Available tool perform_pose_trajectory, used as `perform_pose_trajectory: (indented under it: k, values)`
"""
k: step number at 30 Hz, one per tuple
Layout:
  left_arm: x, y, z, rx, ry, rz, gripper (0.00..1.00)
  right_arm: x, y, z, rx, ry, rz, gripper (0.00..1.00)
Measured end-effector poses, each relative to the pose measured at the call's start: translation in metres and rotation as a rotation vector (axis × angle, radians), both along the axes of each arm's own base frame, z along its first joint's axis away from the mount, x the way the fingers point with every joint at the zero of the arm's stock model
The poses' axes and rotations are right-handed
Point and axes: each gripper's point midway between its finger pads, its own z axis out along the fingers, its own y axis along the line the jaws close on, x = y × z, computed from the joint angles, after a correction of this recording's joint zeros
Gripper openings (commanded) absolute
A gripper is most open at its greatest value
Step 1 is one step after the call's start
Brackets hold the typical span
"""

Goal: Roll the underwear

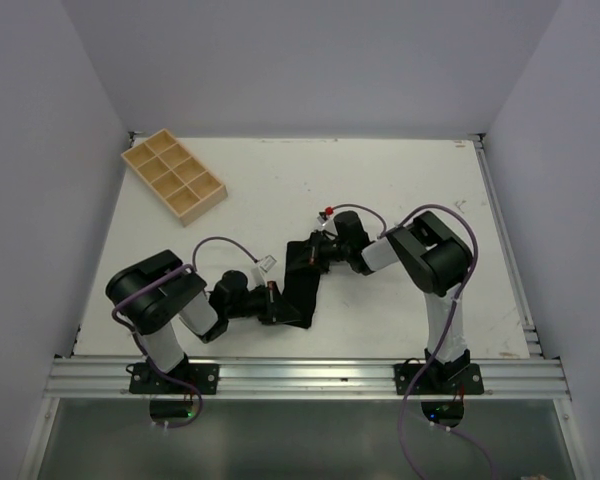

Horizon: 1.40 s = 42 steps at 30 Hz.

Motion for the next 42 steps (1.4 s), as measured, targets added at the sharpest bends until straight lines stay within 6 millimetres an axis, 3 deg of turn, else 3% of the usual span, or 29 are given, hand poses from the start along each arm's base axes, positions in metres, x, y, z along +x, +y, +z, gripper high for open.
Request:
perform_pose_trajectory:
  k: [10,20,30,35,36,38,42]
  values:
    - [-0.002,-0.004,-0.001,0.0,-0.004,0.0,0.0,0.021,-0.001,-0.001,0.01,0.009,0.003,0.0]
    - [-0.001,-0.008,-0.002,0.002,-0.007,0.007,0.0,0.055,-0.012,0.002,0.028,0.012,-0.032,0.0]
    - [0.001,-0.014,0.0,0.001,-0.007,-0.001,0.0,0.064,-0.012,0.003,0.032,0.013,-0.035,0.0]
    - [0.005,-0.018,0.002,0.044,0.015,0.001,0.12,0.067,-0.013,0.004,-0.002,0.021,-0.034,0.0]
    - [0.007,-0.019,0.004,0.055,0.018,-0.001,0.2,0.068,-0.014,0.005,-0.017,0.018,-0.042,0.0]
    - [0.012,-0.023,0.008,0.078,0.015,-0.002,0.27,0.069,-0.018,0.01,-0.044,0.013,-0.054,0.0]
    - [0.026,-0.03,0.016,0.136,0.01,0.004,0.37,0.071,-0.028,0.035,-0.077,-0.019,-0.075,0.01]
